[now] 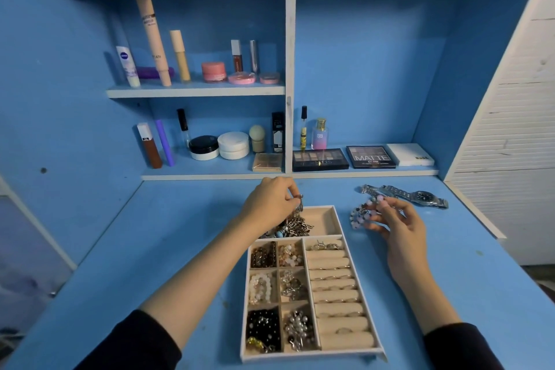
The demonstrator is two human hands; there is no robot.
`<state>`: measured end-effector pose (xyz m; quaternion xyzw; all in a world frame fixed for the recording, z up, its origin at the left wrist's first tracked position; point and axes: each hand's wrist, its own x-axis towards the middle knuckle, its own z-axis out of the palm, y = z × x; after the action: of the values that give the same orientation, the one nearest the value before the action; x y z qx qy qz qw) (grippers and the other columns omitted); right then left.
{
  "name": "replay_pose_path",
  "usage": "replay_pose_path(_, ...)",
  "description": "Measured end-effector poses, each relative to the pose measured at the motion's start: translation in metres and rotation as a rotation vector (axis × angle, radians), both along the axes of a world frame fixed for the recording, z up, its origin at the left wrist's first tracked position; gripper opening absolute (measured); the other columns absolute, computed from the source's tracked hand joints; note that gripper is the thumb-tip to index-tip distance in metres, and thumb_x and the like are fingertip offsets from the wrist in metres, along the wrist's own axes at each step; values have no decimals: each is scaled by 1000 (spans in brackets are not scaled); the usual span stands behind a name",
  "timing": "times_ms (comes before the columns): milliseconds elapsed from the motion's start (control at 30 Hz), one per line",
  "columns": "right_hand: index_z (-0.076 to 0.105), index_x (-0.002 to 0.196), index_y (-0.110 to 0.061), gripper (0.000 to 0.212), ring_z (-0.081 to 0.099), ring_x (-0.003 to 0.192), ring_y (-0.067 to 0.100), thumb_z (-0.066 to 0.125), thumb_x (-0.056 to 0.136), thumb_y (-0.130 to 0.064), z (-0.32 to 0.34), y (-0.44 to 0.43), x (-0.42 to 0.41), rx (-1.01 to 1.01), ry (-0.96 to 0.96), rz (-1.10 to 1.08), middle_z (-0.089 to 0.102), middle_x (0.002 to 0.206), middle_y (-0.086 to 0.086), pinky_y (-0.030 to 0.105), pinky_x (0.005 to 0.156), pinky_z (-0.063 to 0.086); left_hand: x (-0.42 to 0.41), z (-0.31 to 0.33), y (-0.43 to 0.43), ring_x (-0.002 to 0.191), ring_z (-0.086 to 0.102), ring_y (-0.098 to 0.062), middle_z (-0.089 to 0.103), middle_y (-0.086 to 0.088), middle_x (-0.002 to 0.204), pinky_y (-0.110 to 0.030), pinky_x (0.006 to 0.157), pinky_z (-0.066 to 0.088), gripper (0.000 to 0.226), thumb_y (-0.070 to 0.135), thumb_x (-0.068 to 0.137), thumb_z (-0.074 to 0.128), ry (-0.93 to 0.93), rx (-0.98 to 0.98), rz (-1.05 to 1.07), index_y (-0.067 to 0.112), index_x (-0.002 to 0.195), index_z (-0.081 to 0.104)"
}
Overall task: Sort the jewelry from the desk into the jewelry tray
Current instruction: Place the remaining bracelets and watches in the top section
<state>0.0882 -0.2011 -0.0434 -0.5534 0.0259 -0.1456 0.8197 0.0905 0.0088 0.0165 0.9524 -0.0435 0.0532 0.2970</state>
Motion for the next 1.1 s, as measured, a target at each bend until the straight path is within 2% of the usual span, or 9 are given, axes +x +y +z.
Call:
replay_pose_path(133,56,98,-5,8,62,62,13,55,91,-9,-1,-1,1,-21,9,-1,63,83,12,22,56,54,-1,-4,-2,84,62,-17,69,-3,88,-35,75,52,9,26,83,65,42,88,4,17,84,68)
replay_pose_path(233,56,98,-5,8,62,61,12,55,91,-9,-1,-1,1,-25,14,-5,63,82,11,22,55,54,-4,-5,-4,79,62,-16,70,0,86,-29,68,49,16,28,85,64,24,203,-22,15,85,73)
replay_pose_path(500,56,94,-6,5,62,62,13,55,91,-9,2,1,-2,-33,20,-1,64,83,13,22,55,54,-9,-2,-5,74,52,-6,71,7,91,-23,66,42,14,22,81,67,4,349,-114,22,93,74)
replay_pose_path(633,57,91,-8,2,62,62,13,55,91,-9,6,2,-3,-53,20,3,65,84,12,22,55,55,-15,-2,9,77,56,-5,67,11,87,-20,66,39,18,34,81,65,15,135,-13,26,96,72)
replay_pose_path(733,58,90,-10,3,62,66,17,55,91,-8,15,4,-5,-85,5,28,65,85,12,24,58,55,-25,-11,31,67,52,3,63,16,81,-13,60,37,12,26,84,62,-91,-121,122,26,93,70)
replay_pose_path(867,59,88,-11,4,62,68,18,56,90,-9,40,15,-8,-144,-77,59,67,76,6,24,59,54,-41,-34,53,78,55,4,64,13,87,0,63,38,15,14,87,59,-194,-333,257,22,95,69)
replay_pose_path(933,58,89,-10,2,63,66,16,57,90,-10,53,27,-10,-188,-84,93,67,75,8,24,58,53,-45,-48,57,82,56,4,66,10,92,-3,66,40,17,14,89,56,-207,-375,292,23,96,68)
replay_pose_path(1000,57,91,-7,5,62,61,15,59,89,-12,64,44,-13,-239,-50,147,66,76,12,24,54,52,-46,-61,58,84,58,-1,67,7,94,-16,71,45,20,12,90,54,-242,-421,305,26,97,67)
replay_pose_path(1100,56,93,-4,7,61,56,12,58,90,-10,71,72,-14,-317,37,267,68,75,7,22,51,51,-48,-70,55,78,59,-14,66,8,93,-23,64,44,25,7,90,53,-289,-444,322,24,103,65)
